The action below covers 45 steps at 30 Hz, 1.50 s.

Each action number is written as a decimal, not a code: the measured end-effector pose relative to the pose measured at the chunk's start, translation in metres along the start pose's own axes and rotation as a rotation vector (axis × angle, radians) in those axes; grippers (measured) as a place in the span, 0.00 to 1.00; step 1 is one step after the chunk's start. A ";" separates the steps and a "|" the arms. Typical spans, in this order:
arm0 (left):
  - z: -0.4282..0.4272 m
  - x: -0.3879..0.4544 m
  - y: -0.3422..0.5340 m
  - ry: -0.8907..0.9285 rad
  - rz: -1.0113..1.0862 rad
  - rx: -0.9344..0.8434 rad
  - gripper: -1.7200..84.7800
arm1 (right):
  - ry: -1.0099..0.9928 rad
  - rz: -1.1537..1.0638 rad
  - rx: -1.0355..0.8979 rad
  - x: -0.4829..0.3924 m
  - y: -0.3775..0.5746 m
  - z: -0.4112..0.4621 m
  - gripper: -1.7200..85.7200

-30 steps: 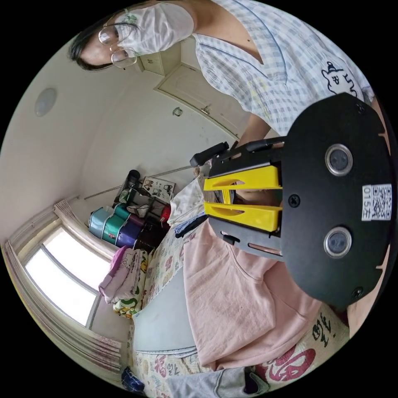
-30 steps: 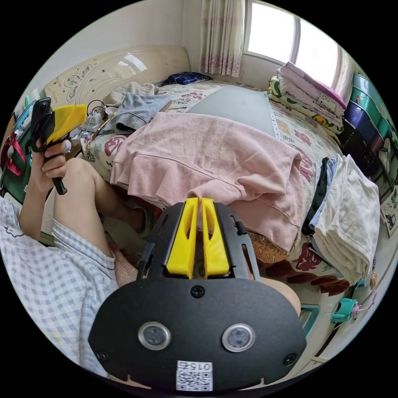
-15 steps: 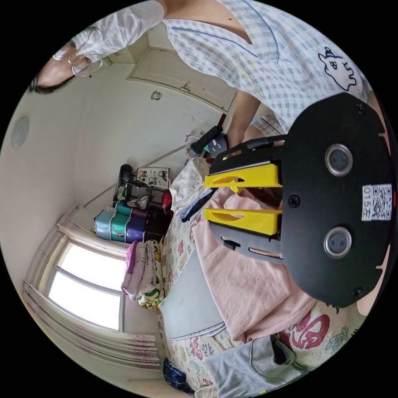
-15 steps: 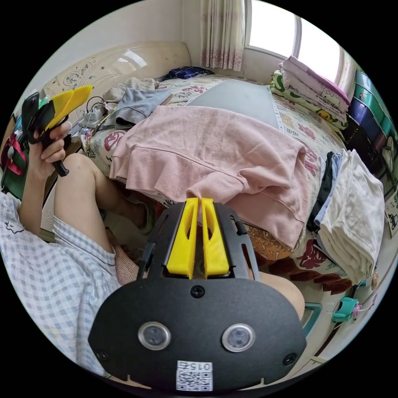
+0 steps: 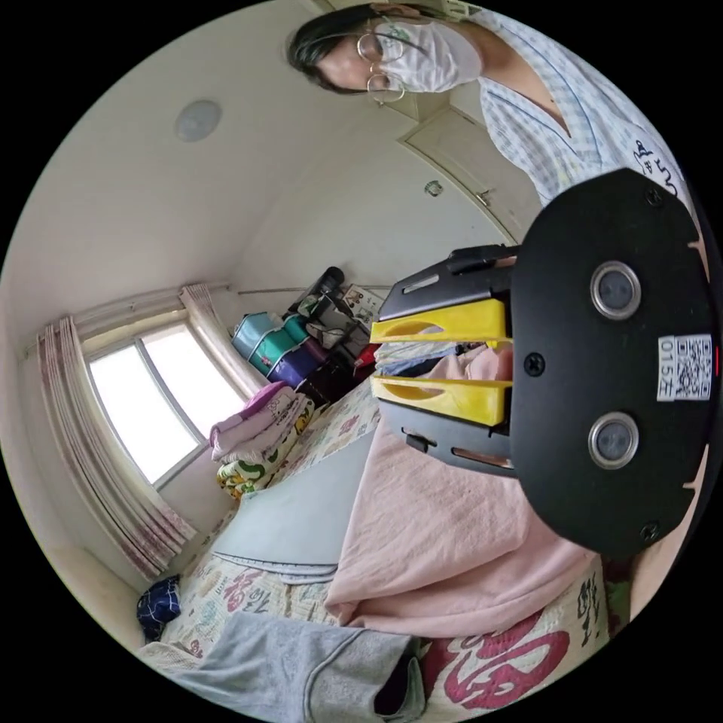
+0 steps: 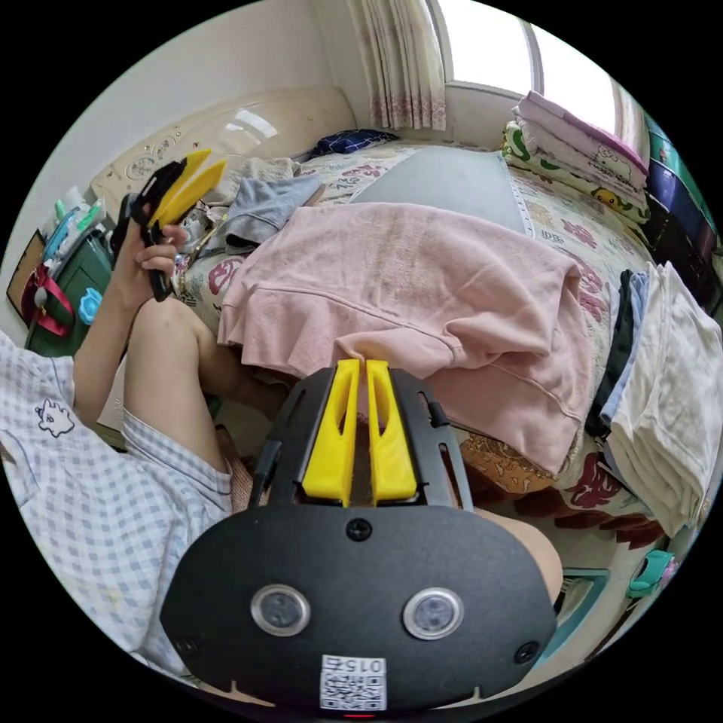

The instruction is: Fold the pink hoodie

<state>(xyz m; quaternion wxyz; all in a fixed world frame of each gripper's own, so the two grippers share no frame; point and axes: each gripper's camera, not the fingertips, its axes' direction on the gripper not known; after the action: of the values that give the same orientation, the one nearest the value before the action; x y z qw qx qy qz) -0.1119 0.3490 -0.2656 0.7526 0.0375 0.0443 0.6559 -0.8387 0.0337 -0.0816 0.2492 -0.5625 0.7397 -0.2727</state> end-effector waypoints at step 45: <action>0.170 -0.238 -0.045 -0.782 -0.066 -0.357 0.09 | 0.392 0.385 0.086 0.440 -0.192 0.171 0.09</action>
<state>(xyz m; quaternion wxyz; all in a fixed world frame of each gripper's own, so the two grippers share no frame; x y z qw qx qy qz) -0.0799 0.1073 -0.0974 0.7280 0.1513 -0.3572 0.5653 -0.6965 -0.4553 -0.1015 0.1721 -0.3367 0.8549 -0.3552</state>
